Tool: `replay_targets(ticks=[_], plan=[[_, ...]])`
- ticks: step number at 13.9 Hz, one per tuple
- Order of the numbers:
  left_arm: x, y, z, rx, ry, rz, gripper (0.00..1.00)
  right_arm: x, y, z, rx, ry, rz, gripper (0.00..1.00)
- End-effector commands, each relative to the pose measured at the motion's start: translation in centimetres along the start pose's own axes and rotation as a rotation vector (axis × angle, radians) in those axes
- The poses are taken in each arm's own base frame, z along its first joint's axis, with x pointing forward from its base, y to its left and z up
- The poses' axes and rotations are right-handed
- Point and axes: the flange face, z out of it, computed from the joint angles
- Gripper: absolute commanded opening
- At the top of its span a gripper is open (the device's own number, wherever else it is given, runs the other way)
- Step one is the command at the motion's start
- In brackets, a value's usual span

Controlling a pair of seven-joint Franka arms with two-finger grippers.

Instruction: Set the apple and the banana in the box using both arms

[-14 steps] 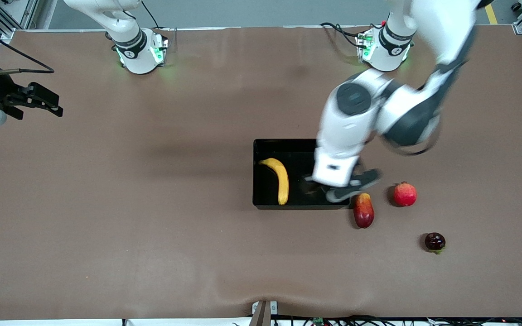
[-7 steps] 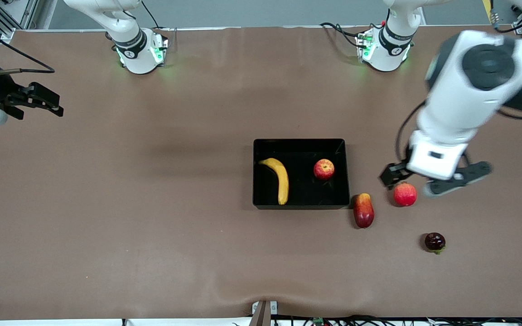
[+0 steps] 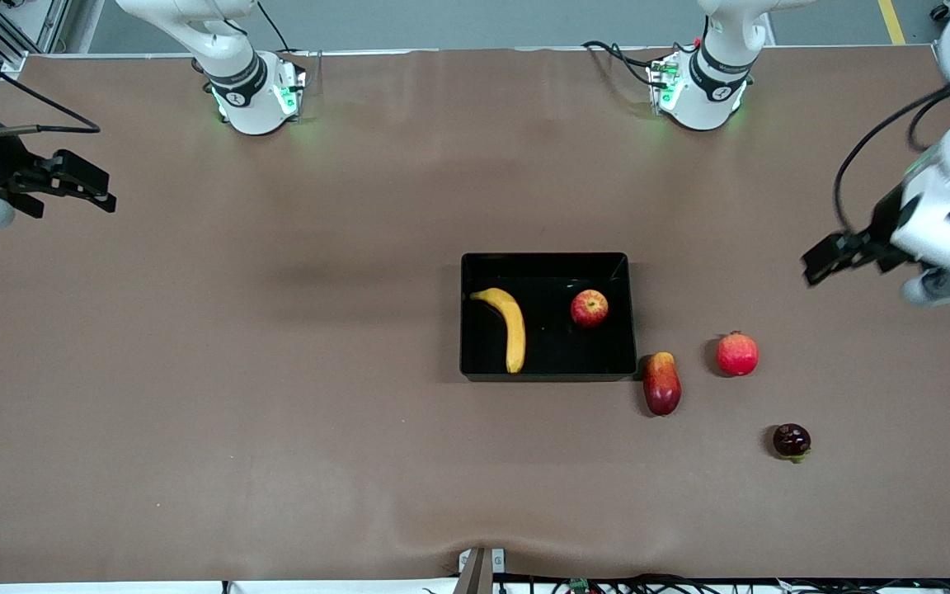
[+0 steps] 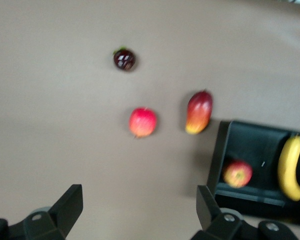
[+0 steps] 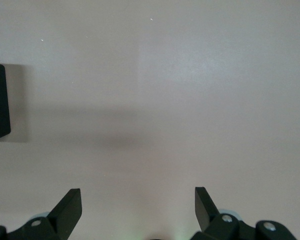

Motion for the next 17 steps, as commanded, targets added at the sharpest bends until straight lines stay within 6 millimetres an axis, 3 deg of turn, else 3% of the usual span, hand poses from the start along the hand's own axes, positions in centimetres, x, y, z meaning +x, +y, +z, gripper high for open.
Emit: replay_targets(ticks=[1, 3, 7, 11, 15, 17], plan=[[-3.8, -0.5, -0.9, 0.012, -0.059, 0.025, 1.00, -0.4, -0.2, -0.2, 0.005, -0.001, 0.011, 1.00], [-5.6, -0.3, -1.1, 0.026, -0.065, 0.042, 1.00, -0.4, -0.2, -0.2, 0.005, 0.000, 0.011, 1.00], [-7.0, -0.3, -2.0, -0.006, -0.061, 0.036, 1.00, -0.4, -0.2, -0.2, 0.005, 0.000, 0.011, 1.00], [-7.2, -1.0, -2.3, -0.004, -0.078, 0.039, 1.00, -0.4, -0.2, -0.2, 0.005, -0.001, 0.011, 1.00], [-6.5, -3.5, -2.9, -0.004, -0.072, 0.099, 1.00, -0.4, 0.0, -0.2, 0.005, -0.003, 0.014, 1.00], [-5.6, -4.5, -4.1, -0.008, -0.048, 0.122, 1.00, -0.4, 0.0, -0.1, 0.005, -0.007, 0.016, 1.00]])
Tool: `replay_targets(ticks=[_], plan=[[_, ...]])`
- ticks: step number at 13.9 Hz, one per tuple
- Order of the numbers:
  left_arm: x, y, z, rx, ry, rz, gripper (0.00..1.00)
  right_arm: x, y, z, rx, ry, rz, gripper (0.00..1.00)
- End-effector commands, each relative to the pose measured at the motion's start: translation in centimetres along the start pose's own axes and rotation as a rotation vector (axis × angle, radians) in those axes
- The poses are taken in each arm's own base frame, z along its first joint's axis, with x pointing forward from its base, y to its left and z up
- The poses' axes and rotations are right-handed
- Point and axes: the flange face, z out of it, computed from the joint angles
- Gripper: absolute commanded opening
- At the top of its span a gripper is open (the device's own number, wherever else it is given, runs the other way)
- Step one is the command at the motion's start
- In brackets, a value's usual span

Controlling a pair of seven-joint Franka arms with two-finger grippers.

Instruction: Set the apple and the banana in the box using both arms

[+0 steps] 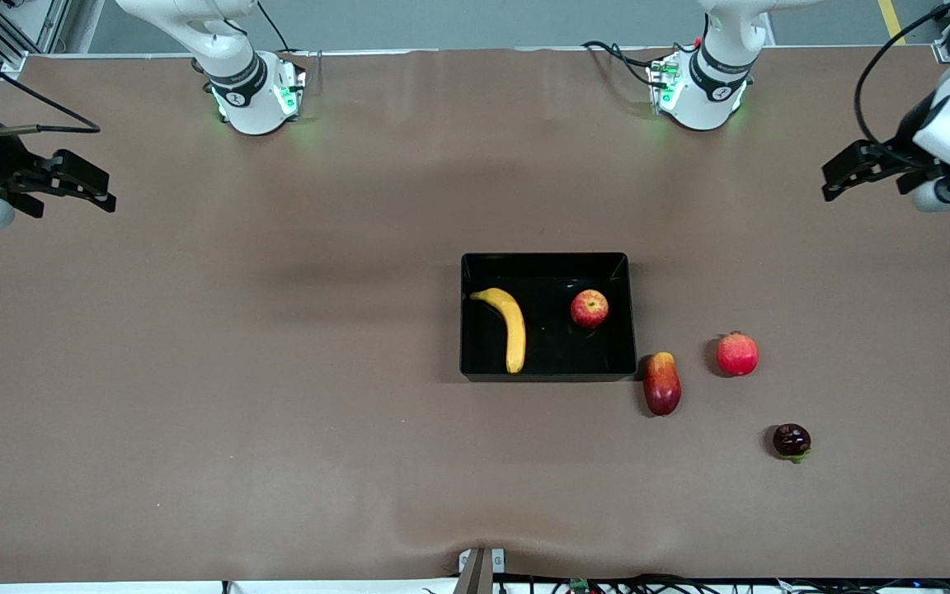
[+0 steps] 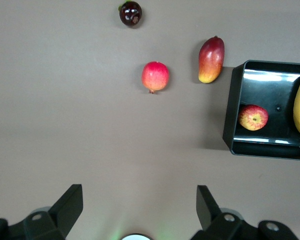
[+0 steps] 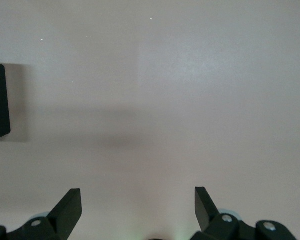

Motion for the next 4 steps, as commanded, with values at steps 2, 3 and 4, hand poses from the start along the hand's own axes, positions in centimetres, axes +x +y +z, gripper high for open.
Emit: replay_targets(ticks=[2, 3, 4], plan=[[0.37, -1.85, -2.07, -0.011, 0.004, 0.029, 1.00, -0.41, 0.11, -0.10, 0.005, -0.007, 0.017, 1.00], [0.49, -1.88, -1.91, -0.010, -0.005, 0.029, 1.00, -0.41, 0.11, -0.10, 0.005, -0.007, 0.017, 1.00], [0.47, -1.84, -1.90, -0.007, -0.006, 0.031, 1.00, -0.41, 0.03, -0.10, 0.005, -0.007, 0.015, 1.00]])
